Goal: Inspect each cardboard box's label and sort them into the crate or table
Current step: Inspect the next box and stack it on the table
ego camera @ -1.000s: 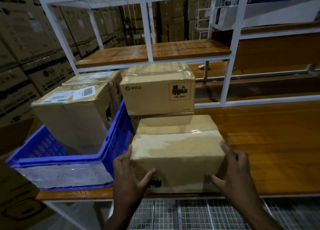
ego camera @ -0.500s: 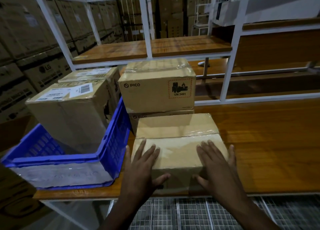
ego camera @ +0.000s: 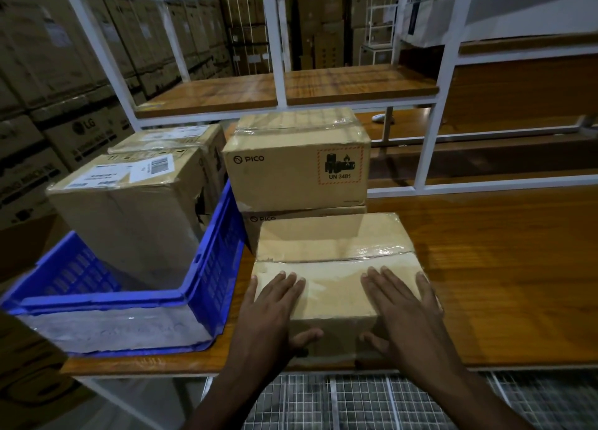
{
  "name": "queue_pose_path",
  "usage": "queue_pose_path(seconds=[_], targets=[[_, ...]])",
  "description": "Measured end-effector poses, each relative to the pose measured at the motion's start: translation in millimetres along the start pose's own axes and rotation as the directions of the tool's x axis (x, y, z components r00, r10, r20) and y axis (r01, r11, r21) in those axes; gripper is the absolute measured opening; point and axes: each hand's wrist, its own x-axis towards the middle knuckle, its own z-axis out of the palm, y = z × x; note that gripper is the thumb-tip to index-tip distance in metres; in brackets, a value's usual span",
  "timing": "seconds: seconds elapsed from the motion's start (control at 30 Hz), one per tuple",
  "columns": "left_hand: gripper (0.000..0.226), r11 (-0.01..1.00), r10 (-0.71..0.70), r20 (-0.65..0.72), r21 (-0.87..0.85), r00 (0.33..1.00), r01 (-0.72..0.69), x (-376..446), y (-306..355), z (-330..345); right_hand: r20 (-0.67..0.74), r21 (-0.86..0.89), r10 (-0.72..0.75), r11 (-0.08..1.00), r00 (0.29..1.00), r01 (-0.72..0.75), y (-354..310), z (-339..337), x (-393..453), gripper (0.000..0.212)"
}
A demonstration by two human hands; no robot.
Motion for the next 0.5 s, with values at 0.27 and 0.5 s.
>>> queue_pose_path(seconds=[0.27,0.5], targets=[[0.107,0.993,0.022,0.088,-0.12,0.996,-0.011,18,-3,-29,0.151,0.154,-0.06,0.987,0.987,0.037,2,-34,20,0.09],[0.102,0.988,0.041,0.045,-0.149,0.998,-0.034,41,-12,-23,0.017,0.34,0.097,0.935,0.995,-0.097,16,-25,60,0.064]])
